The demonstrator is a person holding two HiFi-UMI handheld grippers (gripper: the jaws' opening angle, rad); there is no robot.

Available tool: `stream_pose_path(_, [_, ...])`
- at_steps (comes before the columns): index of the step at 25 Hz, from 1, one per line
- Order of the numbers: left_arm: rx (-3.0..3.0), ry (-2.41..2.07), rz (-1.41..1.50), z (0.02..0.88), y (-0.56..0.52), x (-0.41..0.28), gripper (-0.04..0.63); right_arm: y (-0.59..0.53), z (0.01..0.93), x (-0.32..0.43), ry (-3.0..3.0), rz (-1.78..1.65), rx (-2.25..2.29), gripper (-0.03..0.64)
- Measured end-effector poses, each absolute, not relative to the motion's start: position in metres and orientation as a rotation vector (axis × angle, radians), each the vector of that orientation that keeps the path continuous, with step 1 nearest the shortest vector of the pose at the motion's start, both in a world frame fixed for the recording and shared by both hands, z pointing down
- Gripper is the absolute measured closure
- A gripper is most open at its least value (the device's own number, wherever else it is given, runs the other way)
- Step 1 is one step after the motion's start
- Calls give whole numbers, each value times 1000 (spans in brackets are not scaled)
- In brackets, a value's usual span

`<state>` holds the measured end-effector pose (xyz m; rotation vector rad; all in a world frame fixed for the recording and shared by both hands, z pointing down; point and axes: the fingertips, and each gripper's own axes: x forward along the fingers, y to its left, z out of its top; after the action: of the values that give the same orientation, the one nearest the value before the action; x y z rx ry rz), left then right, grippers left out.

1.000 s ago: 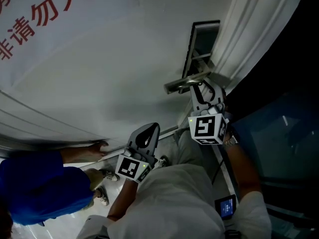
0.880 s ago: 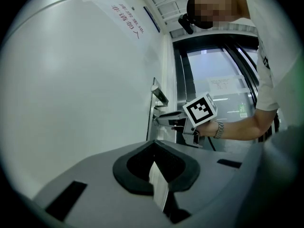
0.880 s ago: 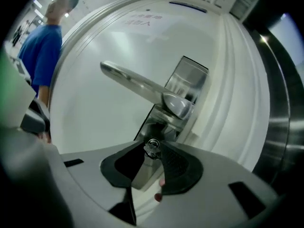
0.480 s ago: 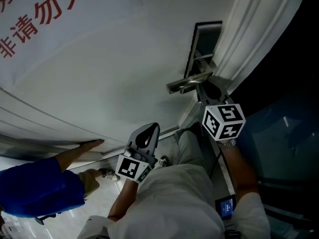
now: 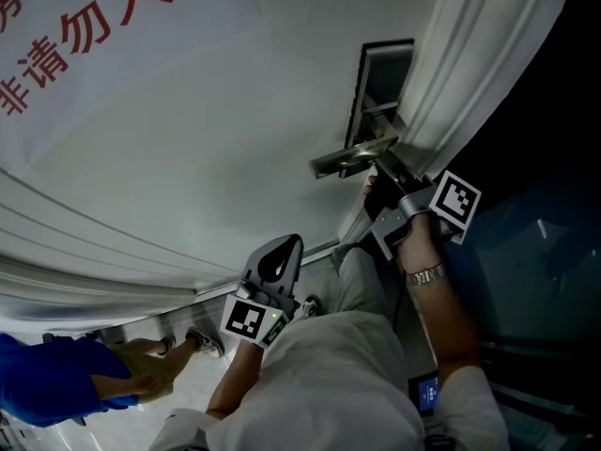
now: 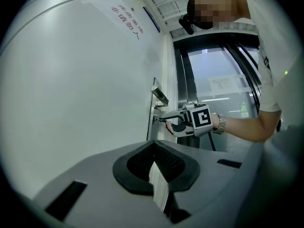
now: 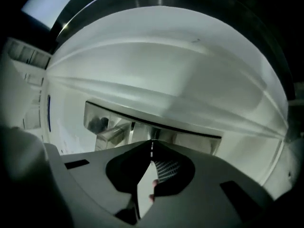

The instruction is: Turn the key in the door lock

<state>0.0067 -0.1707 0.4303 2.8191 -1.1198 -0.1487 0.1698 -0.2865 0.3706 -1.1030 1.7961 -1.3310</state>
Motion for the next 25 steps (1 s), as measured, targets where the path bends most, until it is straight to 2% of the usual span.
stream_pose_path(3, [2826, -1107, -150, 430, -170, 10, 592, -287, 371, 169, 1729, -1382, -1012, 603])
stream_pose_path(6, [2824, -1107, -147, 428, -171, 13, 592, -286, 366, 167, 1904, -1247, -1090, 601])
stream_pose_path(7, [2822, -1108, -145, 428, -172, 13, 592, -284, 363, 165, 2000, -1176, -1141, 583])
stream_pose_path(9, [2830, -1104, -165, 425, -173, 15, 592, -279, 361, 160, 2196, -1017, -1274, 461])
stream_pose_path(11, [2837, -1092, -166, 426, -174, 17, 592, -274, 361, 157, 2420, -755, -1494, 435])
stream_pose_path(15, [2845, -1069, -159, 427, -174, 23, 592, -268, 361, 147, 2760, -4, -1947, 430])
stream_pose_path(21, [2859, -1050, -178, 422, -174, 27, 592, -268, 358, 133, 2815, 1007, -2293, 431])
stream_pose_path(23, [2849, -1062, -181, 423, -174, 24, 592, -270, 359, 131, 2794, 1196, -2338, 431])
stream_pose_path(25, [2838, -1074, -180, 424, -175, 21, 592, -272, 363, 131, 2796, 1227, -2357, 433])
